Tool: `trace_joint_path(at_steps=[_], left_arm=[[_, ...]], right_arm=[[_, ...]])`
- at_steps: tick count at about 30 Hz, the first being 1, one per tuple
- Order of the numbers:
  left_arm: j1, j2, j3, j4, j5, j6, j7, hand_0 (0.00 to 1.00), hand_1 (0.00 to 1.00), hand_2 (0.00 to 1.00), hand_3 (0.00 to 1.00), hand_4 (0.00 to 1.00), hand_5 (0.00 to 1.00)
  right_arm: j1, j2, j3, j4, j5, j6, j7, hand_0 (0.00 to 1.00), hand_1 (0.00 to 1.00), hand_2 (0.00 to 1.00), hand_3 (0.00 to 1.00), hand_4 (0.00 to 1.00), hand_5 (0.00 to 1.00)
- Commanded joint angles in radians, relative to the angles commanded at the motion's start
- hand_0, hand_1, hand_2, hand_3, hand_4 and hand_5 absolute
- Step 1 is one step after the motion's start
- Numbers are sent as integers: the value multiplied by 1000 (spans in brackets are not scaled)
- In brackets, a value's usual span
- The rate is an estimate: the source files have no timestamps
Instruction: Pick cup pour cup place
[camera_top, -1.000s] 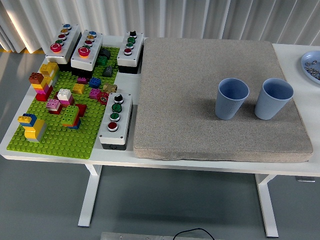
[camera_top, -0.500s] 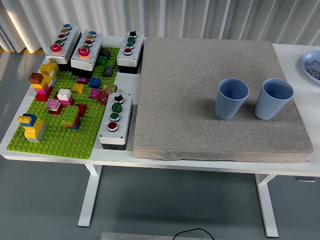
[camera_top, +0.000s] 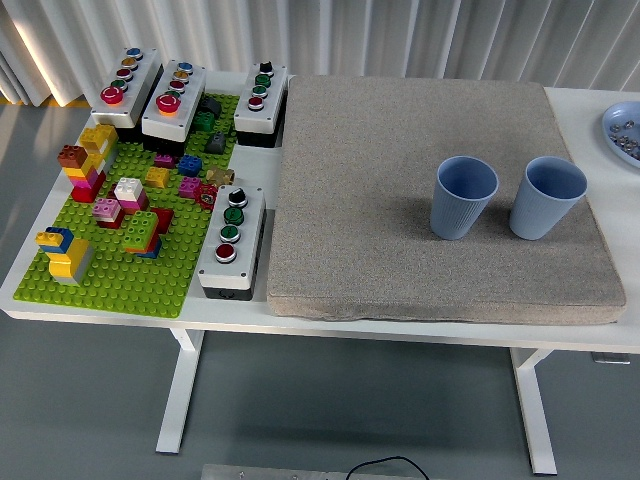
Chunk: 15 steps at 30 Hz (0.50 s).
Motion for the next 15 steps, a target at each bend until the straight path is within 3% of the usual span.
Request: trace_joint_path(at_steps=[15], left_arm=[[1, -3, -35, 0, 13, 5, 4, 714, 778, 821, 681, 509, 940]], right_arm=[[-2, 0, -1, 2, -3, 2, -5, 953, 844, 858, 868, 776, 998]])
